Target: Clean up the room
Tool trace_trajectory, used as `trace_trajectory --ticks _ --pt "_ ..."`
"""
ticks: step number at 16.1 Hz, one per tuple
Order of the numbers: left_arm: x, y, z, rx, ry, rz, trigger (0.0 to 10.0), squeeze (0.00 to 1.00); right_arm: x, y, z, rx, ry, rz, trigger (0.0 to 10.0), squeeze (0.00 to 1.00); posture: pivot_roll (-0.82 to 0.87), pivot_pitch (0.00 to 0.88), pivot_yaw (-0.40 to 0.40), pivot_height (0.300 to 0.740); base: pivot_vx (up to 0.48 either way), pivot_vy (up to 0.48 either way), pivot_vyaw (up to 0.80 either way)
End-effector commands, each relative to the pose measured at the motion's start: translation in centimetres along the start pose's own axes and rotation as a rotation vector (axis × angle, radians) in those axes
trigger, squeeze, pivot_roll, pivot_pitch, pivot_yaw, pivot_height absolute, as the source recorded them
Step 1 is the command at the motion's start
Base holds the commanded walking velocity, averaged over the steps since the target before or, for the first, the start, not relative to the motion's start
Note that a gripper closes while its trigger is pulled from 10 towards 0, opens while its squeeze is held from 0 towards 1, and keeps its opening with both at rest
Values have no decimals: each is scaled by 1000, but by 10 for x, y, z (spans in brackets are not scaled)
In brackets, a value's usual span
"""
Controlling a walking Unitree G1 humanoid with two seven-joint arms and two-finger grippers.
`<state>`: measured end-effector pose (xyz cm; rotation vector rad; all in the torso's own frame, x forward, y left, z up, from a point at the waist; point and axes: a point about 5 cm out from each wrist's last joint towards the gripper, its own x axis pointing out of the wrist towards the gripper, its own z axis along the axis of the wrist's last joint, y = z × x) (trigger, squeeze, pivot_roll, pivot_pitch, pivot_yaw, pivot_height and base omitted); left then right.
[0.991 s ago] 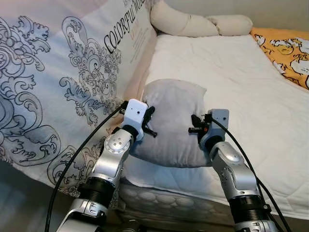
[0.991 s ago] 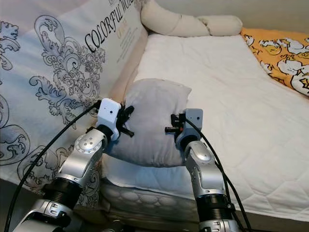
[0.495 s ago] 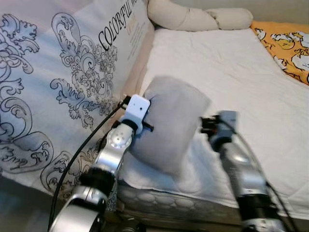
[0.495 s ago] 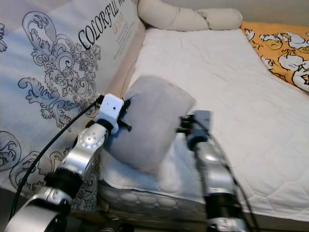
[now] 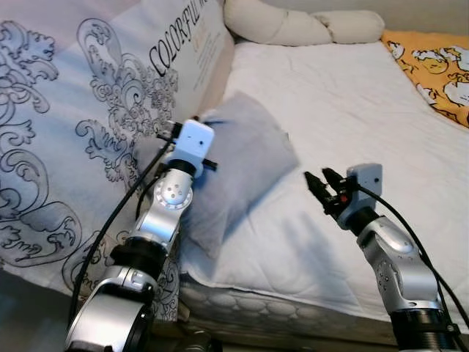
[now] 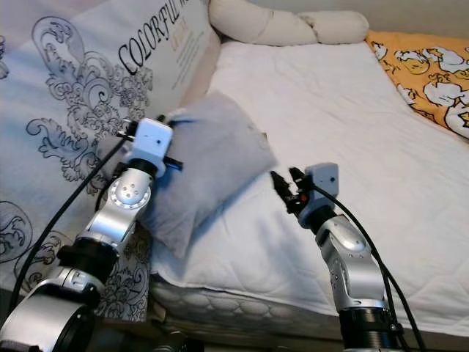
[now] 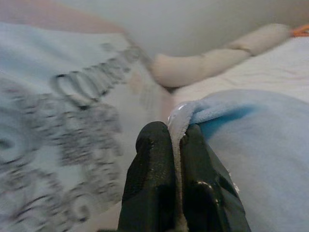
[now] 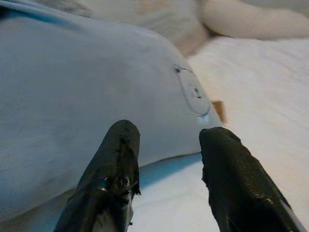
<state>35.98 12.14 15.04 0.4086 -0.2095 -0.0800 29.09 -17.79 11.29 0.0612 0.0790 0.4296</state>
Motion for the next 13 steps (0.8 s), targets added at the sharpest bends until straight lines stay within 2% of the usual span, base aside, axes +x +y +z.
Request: trace_trajectory --ticks 1,3,4,6,7,8,9,12,13 --pt "-1 14 5 8 -26 107 10000 0 -2 3 5 -22 -16 54 10000 1000 5 0 75 740 0 0 0" --pt "-17 10 -7 17 20 202 10000 0 -4 4 10 -54 -18 132 10000 1000 17 0 58 740 0 0 0" --pt "-19 8 -8 15 28 230 10000 0 -5 4 11 -60 -18 142 10000 1000 18 0 51 740 0 0 0" --pt "-18 6 -8 8 43 306 10000 0 -4 5 13 -65 -25 159 10000 1000 20 0 38 740 0 0 0" --pt "-16 3 -11 1 83 358 10000 0 -4 8 13 -63 -20 179 10000 1000 14 0 30 740 0 0 0" --pt "-16 3 -12 -9 97 367 10000 0 -4 8 12 -64 -16 186 10000 1000 14 0 30 740 0 0 0" --pt "-16 4 -13 -70 139 426 10000 0 -6 10 12 -60 -12 216 10000 1000 6 0 27 740 0 0 0" --pt "-11 6 2 -164 116 514 10000 0 -14 11 17 -60 -8 281 10000 1000 -26 0 20 740 0 0 0" --pt "-9 5 16 -173 43 543 10000 0 -19 8 18 -80 9 290 10000 1000 -43 0 11 740 0 0 0"
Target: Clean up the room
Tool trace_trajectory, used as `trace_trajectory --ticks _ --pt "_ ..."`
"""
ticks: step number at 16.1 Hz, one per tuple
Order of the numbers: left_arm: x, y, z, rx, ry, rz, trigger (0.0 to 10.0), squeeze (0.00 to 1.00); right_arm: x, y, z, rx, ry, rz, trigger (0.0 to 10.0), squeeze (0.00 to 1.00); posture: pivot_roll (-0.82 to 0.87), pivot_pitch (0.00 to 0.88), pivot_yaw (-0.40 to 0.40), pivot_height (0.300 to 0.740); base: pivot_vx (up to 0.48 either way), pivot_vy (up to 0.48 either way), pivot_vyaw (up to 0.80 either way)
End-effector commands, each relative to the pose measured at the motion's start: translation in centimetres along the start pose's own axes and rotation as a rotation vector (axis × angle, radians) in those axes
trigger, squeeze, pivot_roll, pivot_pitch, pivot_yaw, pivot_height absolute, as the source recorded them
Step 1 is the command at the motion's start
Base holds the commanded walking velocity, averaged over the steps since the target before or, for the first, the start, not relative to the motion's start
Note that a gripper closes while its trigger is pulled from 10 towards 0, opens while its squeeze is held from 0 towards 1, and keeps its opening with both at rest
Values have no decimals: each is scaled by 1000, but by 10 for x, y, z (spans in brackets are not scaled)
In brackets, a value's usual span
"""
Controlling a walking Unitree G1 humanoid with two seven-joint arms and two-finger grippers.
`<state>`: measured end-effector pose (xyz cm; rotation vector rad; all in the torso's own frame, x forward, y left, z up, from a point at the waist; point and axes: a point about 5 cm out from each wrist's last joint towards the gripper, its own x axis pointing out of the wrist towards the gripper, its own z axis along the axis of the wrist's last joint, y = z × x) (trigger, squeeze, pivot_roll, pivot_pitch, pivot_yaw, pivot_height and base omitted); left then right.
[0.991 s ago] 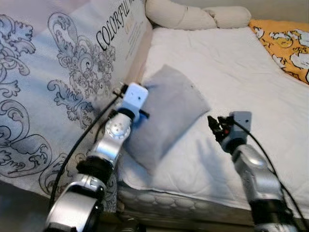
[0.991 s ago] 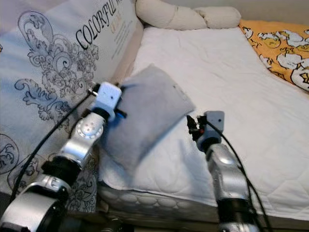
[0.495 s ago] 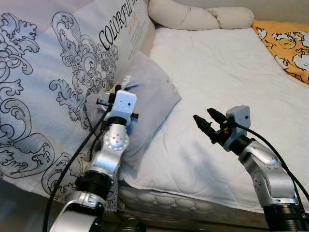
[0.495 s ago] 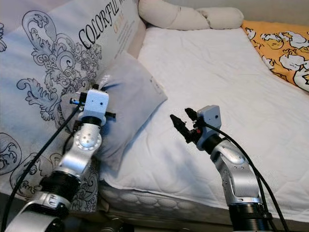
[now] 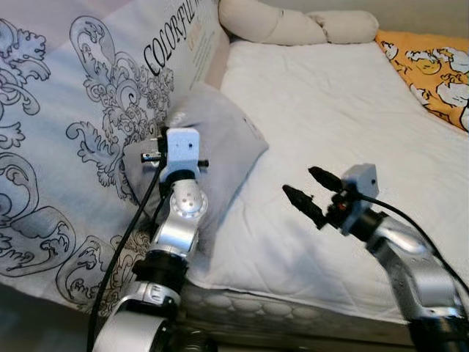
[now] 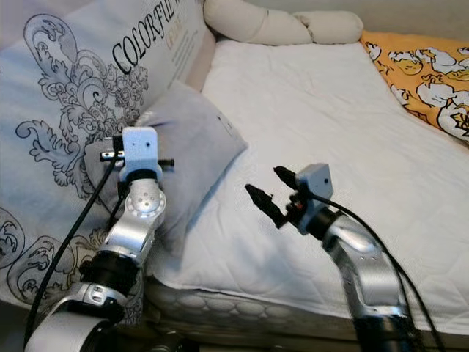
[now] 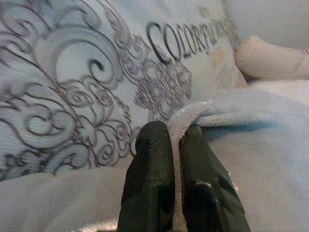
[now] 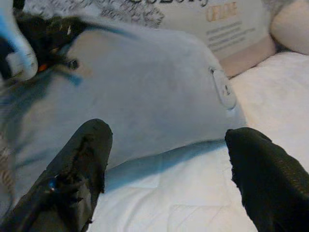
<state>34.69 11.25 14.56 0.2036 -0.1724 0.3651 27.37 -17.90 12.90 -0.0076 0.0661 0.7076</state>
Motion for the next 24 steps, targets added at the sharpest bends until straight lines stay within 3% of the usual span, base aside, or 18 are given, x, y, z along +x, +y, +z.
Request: trace_trajectory --ticks 1,4,6,10,13,14,15,18,20,22,23,24 --pt "3 7 32 -61 -163 96 10000 0 -6 -2 4 -15 12 13 10000 1000 -53 0 -1 740 0 0 0" --pt "-18 -6 42 -92 -236 86 10000 0 -19 -3 4 -30 63 22 10000 1000 -99 0 -41 740 0 0 0" --pt "-26 -16 21 -61 -155 56 10000 0 -25 -2 6 -28 90 41 10000 1000 -116 0 -57 740 0 0 0" --pt "-30 -26 -31 141 9 -85 10000 0 -21 8 3 3 98 82 10000 1000 -125 0 -56 740 0 0 0" --pt "-29 -26 -40 142 41 -168 10000 0 -22 18 6 31 66 124 10000 1000 -143 0 -6 740 0 0 0" --pt "-27 -27 -37 83 40 -226 10000 380 -24 18 6 35 62 124 10000 1000 -138 0 8 740 0 0 0" --pt "-24 -26 -32 22 24 -273 10000 1000 -26 15 5 33 55 99 10000 1000 -132 0 14 740 0 0 0" --pt "-16 -19 -20 -3 -49 -332 10000 1000 -26 11 2 46 38 47 10000 1000 -103 0 33 740 0 0 0" --pt "-15 -8 1 -31 -156 -396 10000 1000 -23 12 0 61 22 35 10000 1000 -80 0 41 740 0 0 0" --pt "-23 -5 10 -111 -184 -475 10000 1000 -21 13 -1 70 12 37 10000 1000 -51 0 43 740 0 0 0" --pt "-32 -2 15 -179 -182 -560 10000 1000 -19 14 -3 81 0 37 10000 1000 -32 0 43 740 0 0 0" --pt "-35 4 17 -257 -149 -579 10000 1000 -16 15 -4 88 -12 30 10000 1000 -22 0 45 740 0 0 0"
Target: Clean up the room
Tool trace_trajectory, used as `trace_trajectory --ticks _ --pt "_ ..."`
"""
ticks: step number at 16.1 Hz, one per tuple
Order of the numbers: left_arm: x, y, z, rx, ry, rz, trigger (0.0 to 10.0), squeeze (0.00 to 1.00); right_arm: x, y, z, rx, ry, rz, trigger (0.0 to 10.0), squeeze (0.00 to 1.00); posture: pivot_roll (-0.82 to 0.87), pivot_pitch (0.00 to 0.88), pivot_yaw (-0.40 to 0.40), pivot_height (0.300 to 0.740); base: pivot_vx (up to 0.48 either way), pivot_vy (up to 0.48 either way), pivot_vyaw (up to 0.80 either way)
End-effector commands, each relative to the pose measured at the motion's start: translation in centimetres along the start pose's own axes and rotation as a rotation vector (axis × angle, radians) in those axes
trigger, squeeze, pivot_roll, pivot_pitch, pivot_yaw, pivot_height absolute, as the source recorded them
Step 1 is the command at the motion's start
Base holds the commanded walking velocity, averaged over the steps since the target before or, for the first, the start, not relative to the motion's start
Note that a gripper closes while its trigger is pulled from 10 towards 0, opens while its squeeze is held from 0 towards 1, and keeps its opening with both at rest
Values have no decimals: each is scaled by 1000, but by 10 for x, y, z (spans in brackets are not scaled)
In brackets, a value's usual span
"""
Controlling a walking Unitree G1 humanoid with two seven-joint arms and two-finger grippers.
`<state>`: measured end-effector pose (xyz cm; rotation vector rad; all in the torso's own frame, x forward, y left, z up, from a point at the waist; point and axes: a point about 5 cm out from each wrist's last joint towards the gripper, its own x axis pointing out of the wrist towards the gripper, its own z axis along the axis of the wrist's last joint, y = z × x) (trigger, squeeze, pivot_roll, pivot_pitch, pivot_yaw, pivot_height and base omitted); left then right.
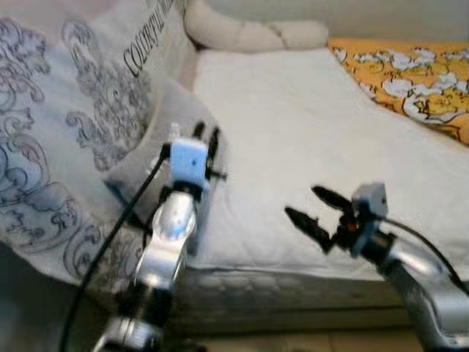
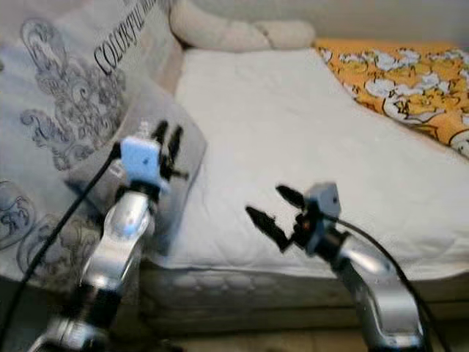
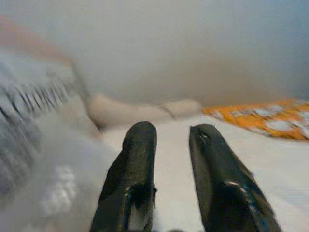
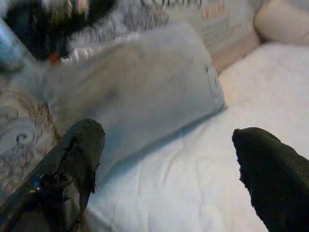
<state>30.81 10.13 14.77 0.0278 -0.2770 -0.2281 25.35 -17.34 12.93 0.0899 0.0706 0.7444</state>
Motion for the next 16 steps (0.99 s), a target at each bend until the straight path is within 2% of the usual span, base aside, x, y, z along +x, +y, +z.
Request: trace_trajectory --ticks 1,2,3,4,5,6,7,8,10,11,12,13,14,15,16 --pt "2 4 9 -50 -11 8 10000 1000 -2 -2 -3 4 0 -33 10000 1000 -8 0 45 740 0 0 0" --pt "-7 18 14 -38 15 55 10000 616 6 -3 -2 9 -51 -174 10000 1000 4 0 44 740 0 0 0" --pt "-9 21 15 -22 17 53 10000 616 7 -4 -2 9 -59 -215 10000 1000 4 0 44 740 0 0 0" --pt "-19 34 11 -2 51 127 10000 592 7 -6 -4 52 -79 -349 10000 1000 1 0 43 740 0 0 0" --pt "-26 41 5 -9 91 163 10000 592 5 -8 -7 67 -67 -425 10000 1000 -6 0 42 740 0 -334 0" --pt "-34 48 -3 12 141 188 10000 588 2 -9 -9 36 -43 -518 10000 1000 -7 0 40 740 0 -480 0" --pt "-39 51 -8 26 170 205 10000 588 1 -9 -9 20 -47 -558 10000 1000 -9 0 34 740 0 -480 0" --pt "-44 55 -14 59 220 218 10000 592 3 -6 -11 61 -53 -581 10000 1000 -8 0 29 740 0 -480 0" --pt "-47 56 -17 76 254 230 10000 592 5 -9 -11 73 -36 -628 10000 1000 2 0 22 740 0 -480 0" --pt "-46 53 -15 77 255 224 10000 592 9 -13 -11 3 -15 -651 10000 1000 12 0 14 740 0 -480 0" --pt "-44 50 -14 80 253 217 10000 596 11 -14 -6 -57 -72 -663 10000 1000 15 0 10 740 0 -480 0" --pt "-44 49 -14 79 251 216 10000 592 11 -15 -7 -60 -70 -682 10000 1000 18 0 6 740 0 -480 0" --pt "-43 47 -13 73 251 216 10000 592 11 -15 -5 -4 -94 -688 10000 1000 17 0 5 740 0 -480 0" --pt "-43 47 -13 66 254 224 10000 596 12 -16 -3 5 -87 -697 10000 1000 16 0 4 740 0 -480 0" --pt "-43 46 -14 59 261 231 10000 592 12 -18 -2 -45 -64 -713 10000 1000 26 0 -1 740 0 -480 0"
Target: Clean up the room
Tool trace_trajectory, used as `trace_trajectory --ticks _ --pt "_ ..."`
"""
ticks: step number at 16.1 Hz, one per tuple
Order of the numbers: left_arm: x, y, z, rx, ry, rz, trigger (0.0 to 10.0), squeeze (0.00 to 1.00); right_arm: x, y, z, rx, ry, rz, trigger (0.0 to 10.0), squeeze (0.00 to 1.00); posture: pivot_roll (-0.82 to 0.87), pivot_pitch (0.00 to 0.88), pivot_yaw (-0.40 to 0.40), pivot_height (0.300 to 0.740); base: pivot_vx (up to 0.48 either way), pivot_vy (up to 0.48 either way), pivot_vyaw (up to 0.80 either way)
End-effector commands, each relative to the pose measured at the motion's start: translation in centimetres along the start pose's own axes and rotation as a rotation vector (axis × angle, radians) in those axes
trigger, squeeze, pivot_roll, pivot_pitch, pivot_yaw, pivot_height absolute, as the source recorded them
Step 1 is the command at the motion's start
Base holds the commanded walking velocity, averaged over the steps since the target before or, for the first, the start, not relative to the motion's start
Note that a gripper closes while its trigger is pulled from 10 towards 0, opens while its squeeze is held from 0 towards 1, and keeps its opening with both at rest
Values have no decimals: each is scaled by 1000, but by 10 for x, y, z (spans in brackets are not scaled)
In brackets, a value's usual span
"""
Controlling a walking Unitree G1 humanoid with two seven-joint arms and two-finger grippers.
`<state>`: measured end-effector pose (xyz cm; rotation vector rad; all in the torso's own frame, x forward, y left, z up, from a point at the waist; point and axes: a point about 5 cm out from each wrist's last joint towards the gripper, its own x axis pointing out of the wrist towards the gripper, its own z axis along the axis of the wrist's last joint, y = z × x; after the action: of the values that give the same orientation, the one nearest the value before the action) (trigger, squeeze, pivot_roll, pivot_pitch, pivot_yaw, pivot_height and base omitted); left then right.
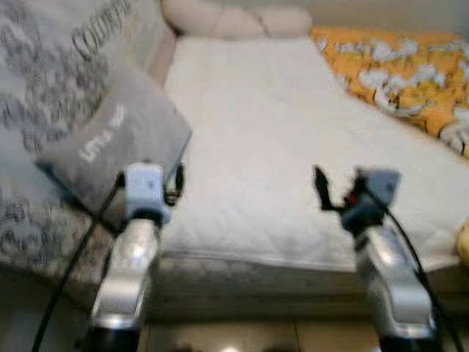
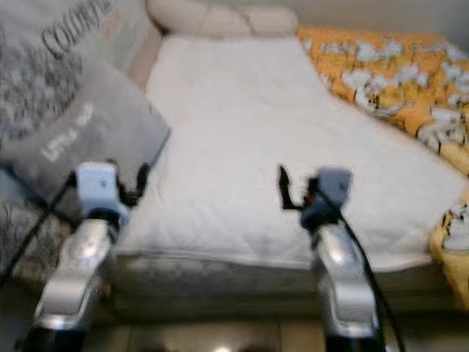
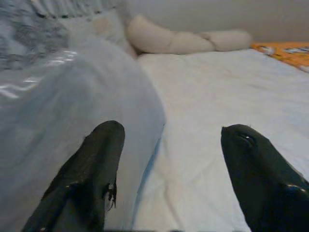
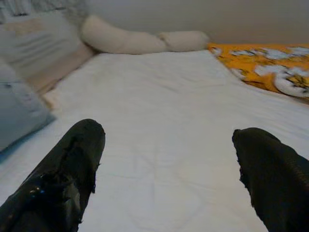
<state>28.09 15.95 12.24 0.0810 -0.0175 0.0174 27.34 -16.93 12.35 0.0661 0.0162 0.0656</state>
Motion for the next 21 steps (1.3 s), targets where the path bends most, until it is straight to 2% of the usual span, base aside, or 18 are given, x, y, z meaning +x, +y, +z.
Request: trace_trajectory --ticks 1,2,4,6,9,12,13,17,19,21 --pt "0 -4 4 4 -6 0 10000 600 2 -10 -1 -33 34 -43 10000 1000 35 0 -6 740 0 -480 0" --pt "-1 -3 4 7 -4 10 10000 596 5 -13 -4 -56 51 -65 10000 1000 41 0 -11 740 0 -480 0" --pt "-1 -1 4 4 1 25 10000 596 6 -14 -5 -18 65 -79 10000 1000 45 0 -13 740 0 -480 0" --pt "-2 6 -1 19 27 40 10000 592 5 -16 -5 -20 42 -113 10000 1000 26 0 0 740 0 -480 800" --pt "-1 4 -1 20 30 35 10000 600 3 -23 -8 -31 70 -162 10000 1000 16 0 11 740 0 -480 800" --pt "1 -1 -1 22 34 20 10000 600 3 -25 -13 -44 98 -206 10000 1000 12 0 12 740 0 -480 0" --pt "2 -2 -1 22 35 19 10000 604 3 -24 -17 -5 150 -203 10000 1000 13 0 7 740 0 -480 0" --pt "0 0 -3 22 44 29 10000 596 2 -22 -12 -40 89 -173 10000 1000 12 0 4 740 0 -480 0" --pt "-1 -1 -5 22 49 31 10000 600 2 -27 -11 -65 53 -227 10000 1000 11 0 0 740 0 -480 0" --pt "-1 -3 -5 20 51 30 10000 600 3 -30 -11 -54 74 -254 10000 1000 13 0 -7 740 0 -480 0"
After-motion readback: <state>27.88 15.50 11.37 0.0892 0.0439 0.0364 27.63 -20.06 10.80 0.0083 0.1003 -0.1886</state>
